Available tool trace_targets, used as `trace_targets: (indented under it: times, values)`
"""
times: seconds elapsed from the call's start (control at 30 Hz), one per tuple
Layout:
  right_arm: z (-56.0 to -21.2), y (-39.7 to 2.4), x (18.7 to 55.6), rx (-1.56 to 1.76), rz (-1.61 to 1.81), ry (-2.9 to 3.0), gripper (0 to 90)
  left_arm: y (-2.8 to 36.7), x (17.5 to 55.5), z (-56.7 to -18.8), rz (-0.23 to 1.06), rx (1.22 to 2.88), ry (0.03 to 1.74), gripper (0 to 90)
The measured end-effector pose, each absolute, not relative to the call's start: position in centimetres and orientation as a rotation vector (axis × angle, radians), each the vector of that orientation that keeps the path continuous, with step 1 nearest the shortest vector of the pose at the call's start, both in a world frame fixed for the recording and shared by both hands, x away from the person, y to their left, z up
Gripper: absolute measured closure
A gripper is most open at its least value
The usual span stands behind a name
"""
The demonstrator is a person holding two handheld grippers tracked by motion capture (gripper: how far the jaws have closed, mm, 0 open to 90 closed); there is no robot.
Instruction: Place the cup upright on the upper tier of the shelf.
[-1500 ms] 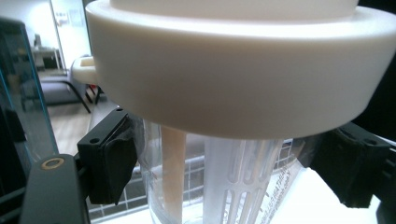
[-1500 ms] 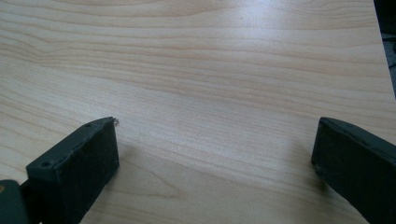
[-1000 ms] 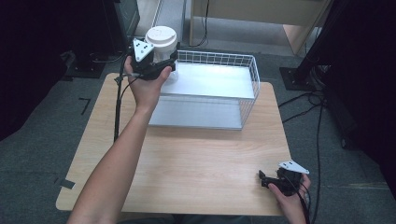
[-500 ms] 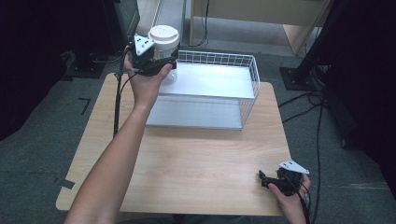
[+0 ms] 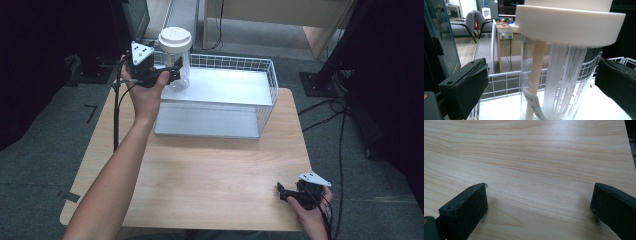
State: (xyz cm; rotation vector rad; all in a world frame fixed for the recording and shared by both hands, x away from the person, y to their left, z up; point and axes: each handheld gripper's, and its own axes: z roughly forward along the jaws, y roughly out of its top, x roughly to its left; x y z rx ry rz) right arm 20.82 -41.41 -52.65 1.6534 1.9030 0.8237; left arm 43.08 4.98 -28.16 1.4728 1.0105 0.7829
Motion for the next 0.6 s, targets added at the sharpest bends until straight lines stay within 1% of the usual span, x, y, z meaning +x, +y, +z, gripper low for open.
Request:
trace_targets:
  times: [0.17,0.33,0.6]
  values:
    - [-52.6,-41.4,20.8,1.654,0.823,1.903,0.7,5.3,42.4,-28.3,0.787,1.484,1.002,0.0]
    - [-52.6,-41.4,20.8,1.654,0.822,1.903,0.7,5.8,40.5,-29.1,0.8,1.511,0.944,0.0]
    - [-52.6,-41.4,20.8,1.652,0.821,1.905,0.7,6.8,38.1,-30.2,0.808,1.521,0.907,0.0]
